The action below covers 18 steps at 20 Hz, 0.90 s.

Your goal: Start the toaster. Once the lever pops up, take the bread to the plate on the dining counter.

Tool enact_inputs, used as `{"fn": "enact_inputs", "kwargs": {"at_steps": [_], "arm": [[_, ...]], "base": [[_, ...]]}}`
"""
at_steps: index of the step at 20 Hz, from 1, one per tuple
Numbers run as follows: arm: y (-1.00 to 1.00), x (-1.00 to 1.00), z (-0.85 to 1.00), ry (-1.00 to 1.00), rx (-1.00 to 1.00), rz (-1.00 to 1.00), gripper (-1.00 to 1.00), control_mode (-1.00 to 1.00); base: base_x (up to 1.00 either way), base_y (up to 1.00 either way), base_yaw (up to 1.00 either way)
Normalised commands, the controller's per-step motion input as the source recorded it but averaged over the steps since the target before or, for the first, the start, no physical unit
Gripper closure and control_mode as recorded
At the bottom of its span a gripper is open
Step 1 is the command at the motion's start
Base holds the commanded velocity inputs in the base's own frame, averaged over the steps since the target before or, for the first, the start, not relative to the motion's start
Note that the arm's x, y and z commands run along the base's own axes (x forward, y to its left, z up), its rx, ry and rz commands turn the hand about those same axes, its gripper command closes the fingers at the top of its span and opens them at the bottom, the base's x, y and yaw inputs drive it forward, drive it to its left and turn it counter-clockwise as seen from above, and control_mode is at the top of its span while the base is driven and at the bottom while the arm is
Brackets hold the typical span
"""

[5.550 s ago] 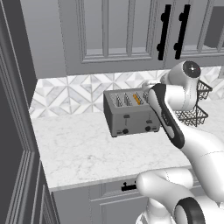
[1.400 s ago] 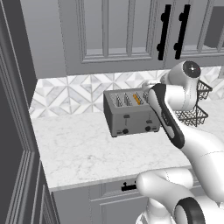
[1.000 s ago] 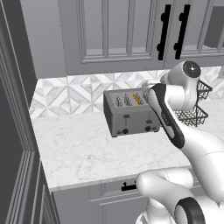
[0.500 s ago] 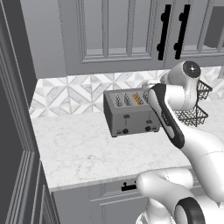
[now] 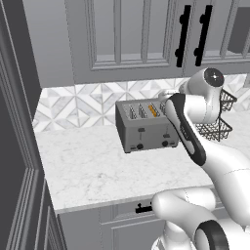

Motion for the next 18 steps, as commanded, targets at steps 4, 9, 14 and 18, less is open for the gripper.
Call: {"fn": "enact_inputs", "kwargs": {"at_steps": [4, 9, 14, 18], "arm": [[0.0, 0.0, 0.0, 0.0, 0.0, 0.0, -1.0, -1.0], [0.0, 0.0, 0.0, 0.0, 0.0, 0.0, -1.0, -1.0], [0.0, 0.0, 0.0, 0.0, 0.0, 0.0, -1.0, -1.0], [0.0, 0.0, 0.0, 0.0, 0.0, 0.0, -1.0, -1.0]], "base": [[0.0, 0.0, 0.0], [0.0, 0.0, 0.0], [0.0, 0.0, 0.0], [0.0, 0.0, 0.0]]}}
